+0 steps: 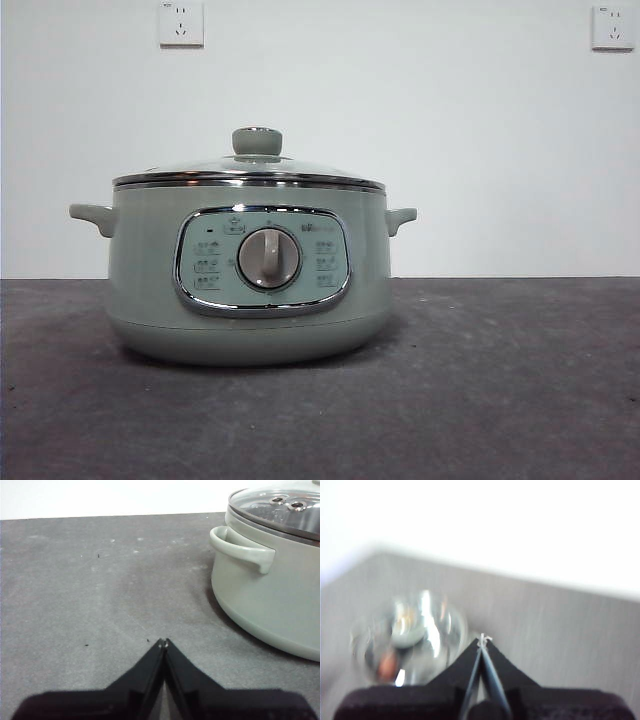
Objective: Pick up the egg,open the lid,put the egg in the pot,close the lid
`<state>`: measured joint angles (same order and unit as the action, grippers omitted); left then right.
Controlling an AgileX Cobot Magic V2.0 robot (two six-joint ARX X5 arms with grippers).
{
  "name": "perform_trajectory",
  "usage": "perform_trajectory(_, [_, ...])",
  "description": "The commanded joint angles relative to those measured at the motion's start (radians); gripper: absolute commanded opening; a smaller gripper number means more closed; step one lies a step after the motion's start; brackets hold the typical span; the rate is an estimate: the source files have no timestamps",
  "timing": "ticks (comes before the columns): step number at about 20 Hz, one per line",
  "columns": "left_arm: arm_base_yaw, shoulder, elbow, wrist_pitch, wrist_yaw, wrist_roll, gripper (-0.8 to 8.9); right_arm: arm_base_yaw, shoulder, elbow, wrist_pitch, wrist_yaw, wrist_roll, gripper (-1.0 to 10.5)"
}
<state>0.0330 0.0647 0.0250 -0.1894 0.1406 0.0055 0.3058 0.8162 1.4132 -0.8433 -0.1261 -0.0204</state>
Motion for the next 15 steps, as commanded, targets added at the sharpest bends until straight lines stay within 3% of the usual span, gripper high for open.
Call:
perform_trajectory(1, [0.003, 0.002, -0.01, 0.011, -0.003, -0.01, 0.0, -0.137, -0.145, -0.216, 0.145, 0.003, -0.029, 0.0])
perform_trajectory(3, [0.003, 0.002, -0.01, 0.011, -0.003, -0.01, 0.0, -0.227, -0.281, -0.432, 0.285, 0.03, -0.066, 0.0])
perform_trajectory(6, [0.003, 0.002, -0.01, 0.011, -0.003, -0.01, 0.0, -0.279, -0.412, -0.663, 0.445, 0.037, -0.07, 0.0])
perform_trajectory(11, [0.003, 0.002, -0.01, 0.011, -0.003, -0.01, -0.01, -0.296, -0.599, -1.009, 0.643, 0.038, -0.057, 0.0])
perform_trajectory(15, [0.003, 0.002, -0.01, 0.011, -0.003, -0.01, 0.0, -0.296, -0.702, -1.191, 0.69, 0.038, -0.044, 0.0])
